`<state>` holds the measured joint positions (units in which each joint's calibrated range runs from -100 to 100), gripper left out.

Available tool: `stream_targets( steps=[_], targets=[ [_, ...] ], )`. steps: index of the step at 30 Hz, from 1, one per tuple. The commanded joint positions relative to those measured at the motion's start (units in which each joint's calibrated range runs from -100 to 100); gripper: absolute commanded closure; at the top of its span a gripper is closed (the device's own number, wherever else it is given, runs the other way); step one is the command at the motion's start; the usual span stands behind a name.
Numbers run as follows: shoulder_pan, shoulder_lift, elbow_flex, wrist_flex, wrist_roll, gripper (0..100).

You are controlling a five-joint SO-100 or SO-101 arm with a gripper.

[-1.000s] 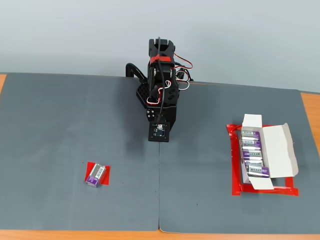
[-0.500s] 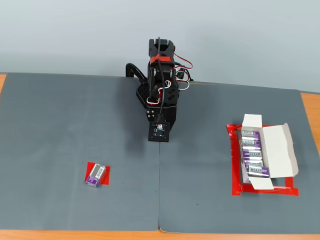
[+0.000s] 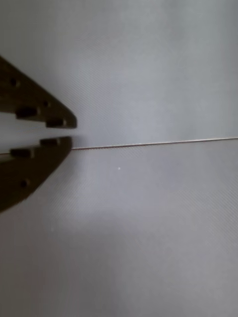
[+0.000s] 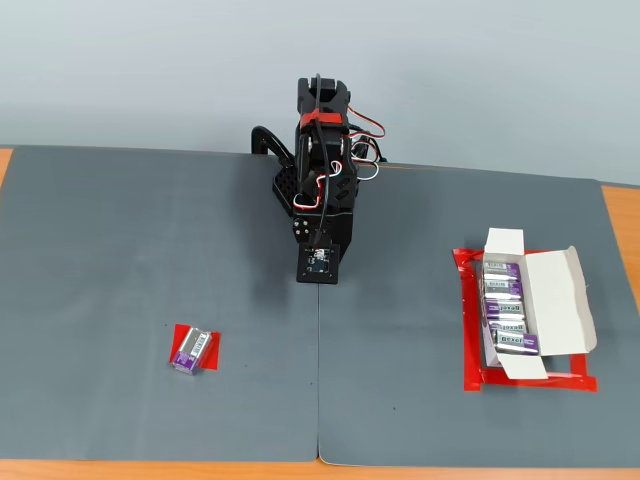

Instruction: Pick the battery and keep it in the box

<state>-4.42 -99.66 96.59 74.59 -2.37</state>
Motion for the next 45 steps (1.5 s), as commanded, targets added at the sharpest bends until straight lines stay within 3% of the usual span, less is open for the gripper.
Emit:
stream_targets(
  steps=[1, 12, 25, 45],
  targets=[
    [0.43, 0.25, -3.82, -0.02, 0.15, 98],
    [-0.17, 4.32, -5.18, -1.32, 0.10, 98],
    [0.65, 35.78, -20.02, -15.56, 0.10, 98],
    [22.74, 67.99, -58.28, -15.73, 0.15, 98]
  ],
)
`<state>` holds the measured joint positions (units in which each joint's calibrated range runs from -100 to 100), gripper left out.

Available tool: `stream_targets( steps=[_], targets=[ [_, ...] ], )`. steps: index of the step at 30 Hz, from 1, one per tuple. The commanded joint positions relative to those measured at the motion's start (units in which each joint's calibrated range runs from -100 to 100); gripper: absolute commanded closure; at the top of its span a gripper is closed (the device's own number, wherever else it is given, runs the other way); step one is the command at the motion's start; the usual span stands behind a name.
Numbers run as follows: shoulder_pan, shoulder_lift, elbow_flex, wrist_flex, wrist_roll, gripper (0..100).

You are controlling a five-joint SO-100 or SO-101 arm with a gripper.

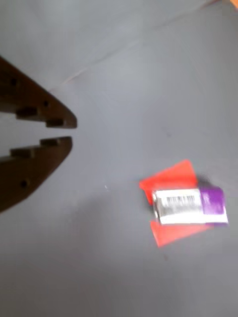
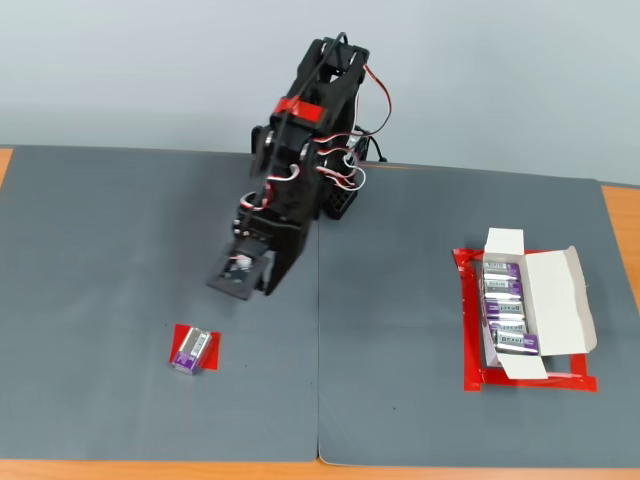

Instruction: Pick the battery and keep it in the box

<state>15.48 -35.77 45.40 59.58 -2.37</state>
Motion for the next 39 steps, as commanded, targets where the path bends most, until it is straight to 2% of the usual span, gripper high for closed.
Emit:
stream_targets(
  steps=[1, 5, 10, 16, 34, 39],
  targets=[
    [3.36, 5.71, -8.81, -0.73, 0.15, 98],
    [4.93, 12.07, -14.78, -0.73, 0.31, 98],
    [5.00, 18.01, -20.39, -0.73, 4.48, 98],
    [5.08, 24.37, -25.27, -0.73, 6.88, 98],
    [7.02, 38.78, -34.59, -0.73, 7.24, 98],
    [6.94, 40.22, -34.68, -0.82, 9.06, 97]
  ],
)
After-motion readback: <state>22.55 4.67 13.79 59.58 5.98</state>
